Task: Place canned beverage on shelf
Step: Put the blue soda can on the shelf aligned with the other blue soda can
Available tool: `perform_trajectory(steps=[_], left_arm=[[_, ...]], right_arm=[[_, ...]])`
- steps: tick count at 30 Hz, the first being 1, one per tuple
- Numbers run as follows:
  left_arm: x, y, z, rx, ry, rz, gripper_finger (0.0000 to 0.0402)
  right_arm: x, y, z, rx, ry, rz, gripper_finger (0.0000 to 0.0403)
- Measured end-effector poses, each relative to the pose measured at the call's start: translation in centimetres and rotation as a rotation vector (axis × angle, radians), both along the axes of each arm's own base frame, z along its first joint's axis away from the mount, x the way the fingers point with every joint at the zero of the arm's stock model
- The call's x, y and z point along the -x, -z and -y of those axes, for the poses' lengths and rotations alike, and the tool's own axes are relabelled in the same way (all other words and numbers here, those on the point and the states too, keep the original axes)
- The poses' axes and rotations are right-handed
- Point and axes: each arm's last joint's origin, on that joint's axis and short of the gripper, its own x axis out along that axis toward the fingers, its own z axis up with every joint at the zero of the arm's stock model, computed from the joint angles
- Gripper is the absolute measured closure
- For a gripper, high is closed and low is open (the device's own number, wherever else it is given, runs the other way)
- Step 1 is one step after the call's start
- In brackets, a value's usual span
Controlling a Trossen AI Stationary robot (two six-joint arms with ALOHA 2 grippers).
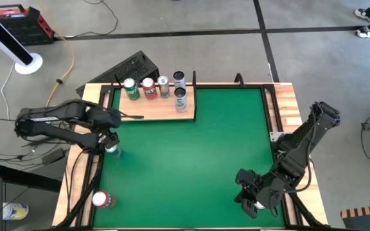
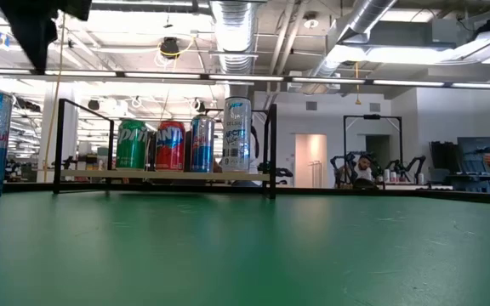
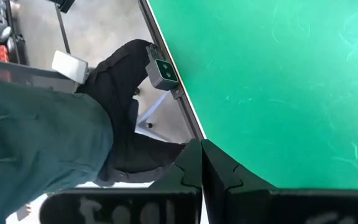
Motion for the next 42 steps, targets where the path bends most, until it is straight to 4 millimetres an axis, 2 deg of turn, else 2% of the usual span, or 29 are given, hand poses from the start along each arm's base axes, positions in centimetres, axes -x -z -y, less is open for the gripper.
perform_trajectory(steps=[4,10,14,19,23,31,39,42], left_arm=[[-0.8,0.7,0.1,0.041,0.004,-0.11,0.0074],[-1.2,1.1,0.2,0.08,-0.005,-0.124,0.0074],[-1.1,2.7,0.8,0.207,0.022,-0.121,0.0074],[-1.0,4.4,1.7,0.27,0.054,-0.108,0.0075],[-0.8,5.1,2.2,0.267,0.071,-0.131,0.0074],[-0.8,5.2,2.5,0.194,0.074,-0.128,0.0074],[-1.0,5.2,2.6,0.2,0.101,-0.108,0.0074],[-1.1,5.9,2.6,0.214,0.103,-0.122,0.0074]], right_arm=[[0.0,0.0,0.0,0.016,-0.02,0.009,0.0381],[0.2,0.0,-0.2,0.018,-0.032,0.01,0.0381],[0.2,0.0,-0.2,0.021,-0.036,0.011,0.0381],[0.2,0.1,-0.1,0.053,-0.066,0.021,0.0381],[0.1,0.2,0.1,0.063,-0.062,0.01,0.0381],[0.0,0.2,0.2,0.069,-0.061,0.009,0.0381],[0.0,0.2,0.2,0.068,-0.061,0.009,0.0381],[0.0,0.2,0.2,0.065,-0.061,0.012,0.0381]])
